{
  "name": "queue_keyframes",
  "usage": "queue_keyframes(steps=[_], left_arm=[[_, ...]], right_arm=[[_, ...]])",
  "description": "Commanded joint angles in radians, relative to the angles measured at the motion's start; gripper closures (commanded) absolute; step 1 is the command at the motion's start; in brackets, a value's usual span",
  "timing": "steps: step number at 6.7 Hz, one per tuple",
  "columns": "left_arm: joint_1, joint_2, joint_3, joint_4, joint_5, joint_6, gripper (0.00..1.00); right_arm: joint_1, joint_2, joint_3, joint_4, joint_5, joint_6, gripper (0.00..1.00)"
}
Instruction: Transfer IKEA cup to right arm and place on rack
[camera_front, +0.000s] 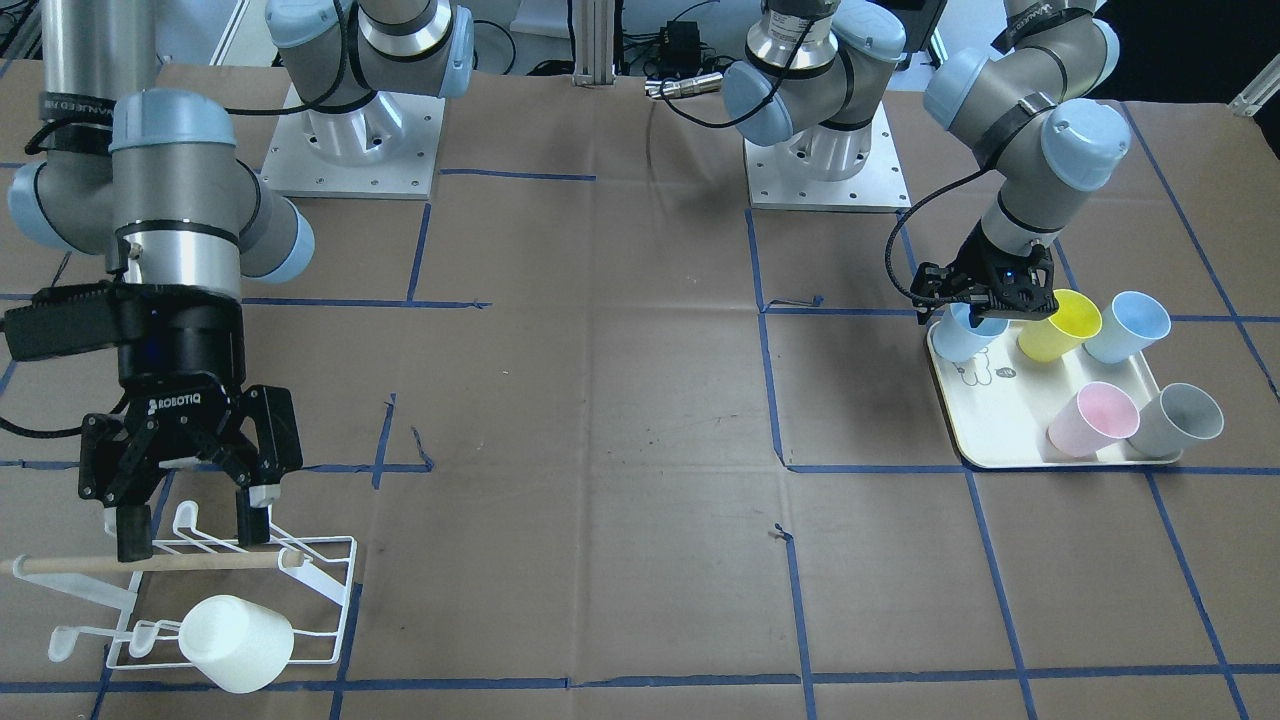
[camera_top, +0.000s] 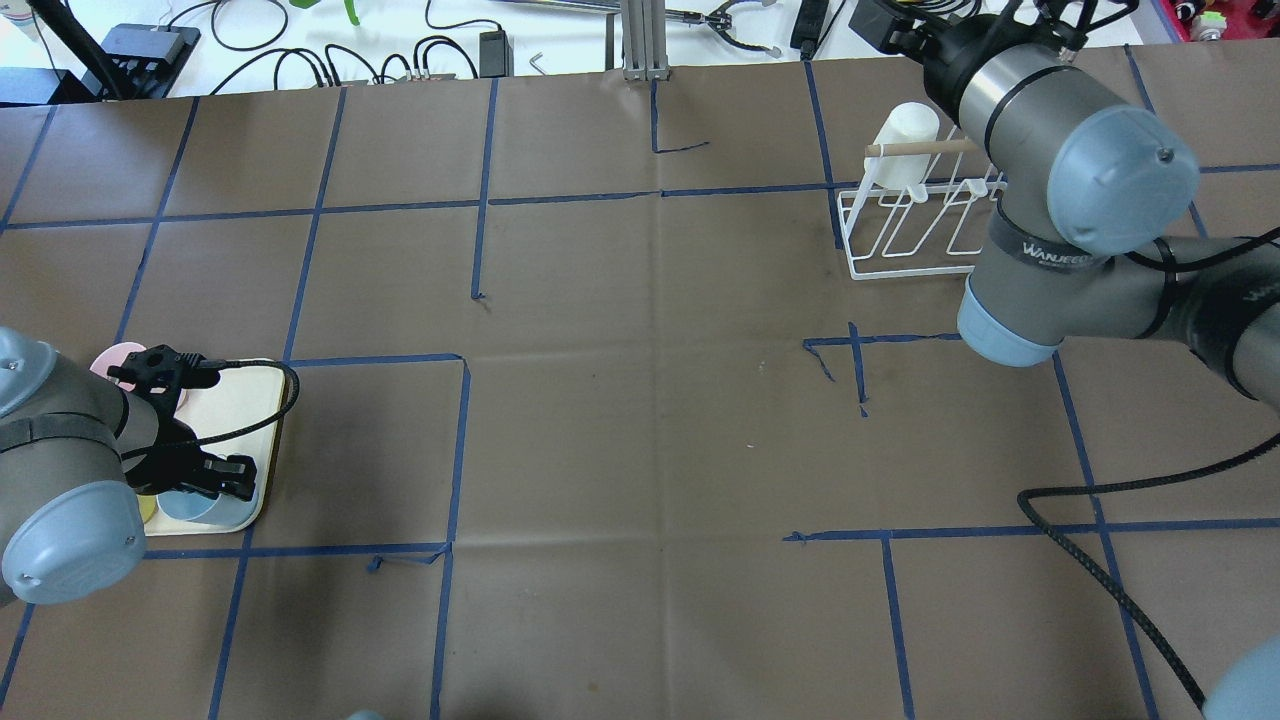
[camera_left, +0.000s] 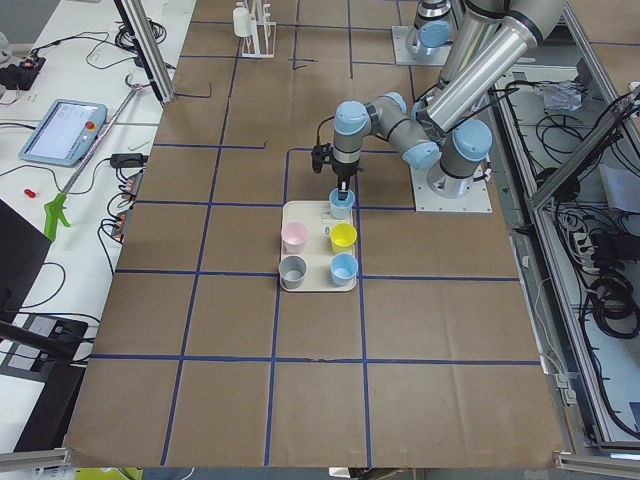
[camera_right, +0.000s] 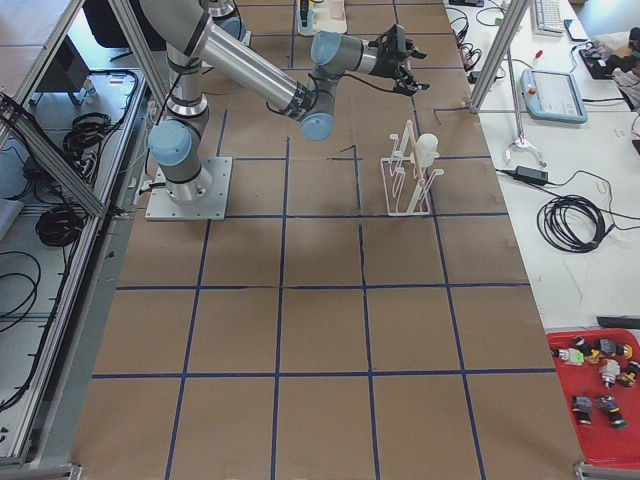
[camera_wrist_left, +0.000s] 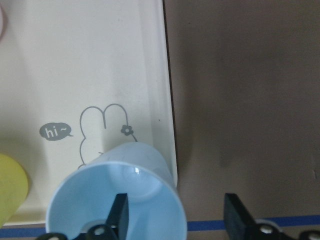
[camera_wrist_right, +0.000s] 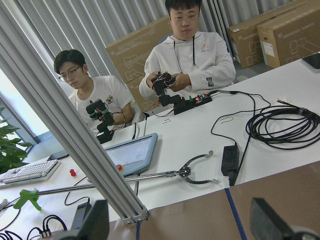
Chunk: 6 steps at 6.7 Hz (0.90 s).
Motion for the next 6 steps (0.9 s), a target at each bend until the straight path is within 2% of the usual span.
queue_keyframes(steps=[1, 3, 4, 5, 6], left_arm=[[0.0, 0.007, 0.07, -0.03, 0.0, 0.01, 1.0], [-0.003, 0.013, 0.313, -0.323, 0.0, 0.007, 1.0], [-0.005, -0.016, 0.495, -0.49, -0.003, 0.007, 1.0], [-0.008, -0.068, 0.658, -0.603, -0.012, 0.013, 1.0], [-0.021, -0.155, 0.786, -0.619, -0.015, 0.021, 1.0]], right_arm=[[0.01, -0.1, 0.091, -0.005, 0.003, 0.146, 0.0], [0.063, -0.125, 0.145, -0.017, 0.005, 0.493, 0.0], [0.073, -0.134, 0.163, -0.021, 0.044, 0.666, 0.0], [0.073, -0.139, 0.185, -0.069, 0.128, 0.808, 0.0], [0.073, -0.131, 0.208, -0.185, 0.15, 0.928, 0.0]])
